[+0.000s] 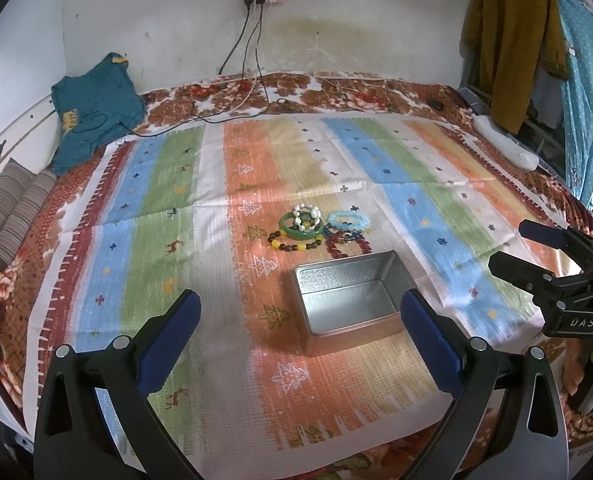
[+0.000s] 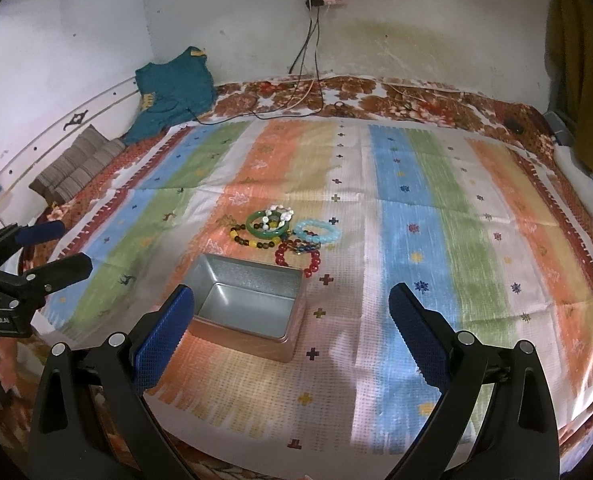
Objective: Organize jewelry
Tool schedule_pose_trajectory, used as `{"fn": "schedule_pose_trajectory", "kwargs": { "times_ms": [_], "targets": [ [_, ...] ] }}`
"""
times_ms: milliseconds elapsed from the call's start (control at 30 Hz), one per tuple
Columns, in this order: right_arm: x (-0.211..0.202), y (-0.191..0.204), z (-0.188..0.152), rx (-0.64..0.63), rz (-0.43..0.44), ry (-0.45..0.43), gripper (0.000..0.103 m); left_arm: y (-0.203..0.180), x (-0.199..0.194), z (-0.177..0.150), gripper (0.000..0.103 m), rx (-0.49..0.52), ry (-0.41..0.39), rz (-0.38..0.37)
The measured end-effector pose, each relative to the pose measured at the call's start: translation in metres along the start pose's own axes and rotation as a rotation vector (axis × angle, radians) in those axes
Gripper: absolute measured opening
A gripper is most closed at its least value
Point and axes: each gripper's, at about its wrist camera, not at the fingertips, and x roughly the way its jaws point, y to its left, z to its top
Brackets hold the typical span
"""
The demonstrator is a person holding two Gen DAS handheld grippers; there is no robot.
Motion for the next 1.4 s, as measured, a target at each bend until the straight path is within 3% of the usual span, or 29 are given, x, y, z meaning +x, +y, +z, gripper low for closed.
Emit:
{"fn": "schedule_pose_trajectory", "kwargs": {
  "times_ms": [367, 800, 1400],
  "targets": [
    [0.000, 0.001, 0.001, 0.006, 0.000, 0.007, 0.099, 0.007, 0.005, 0.003, 0.097, -0.026, 0.010, 0.018],
    [0.003, -0.002, 0.001, 0.021, 0.020, 0.017, 0.099, -0.003, 0.008, 0.008, 0.097, 0.030, 0.011, 0.036],
    [0.031, -0.004, 0.024, -0.021, -0.049, 0.063, 0.099, 0.001, 0.036, 0.035, 0.097, 0.008, 0.046, 0.062]
  ]
}}
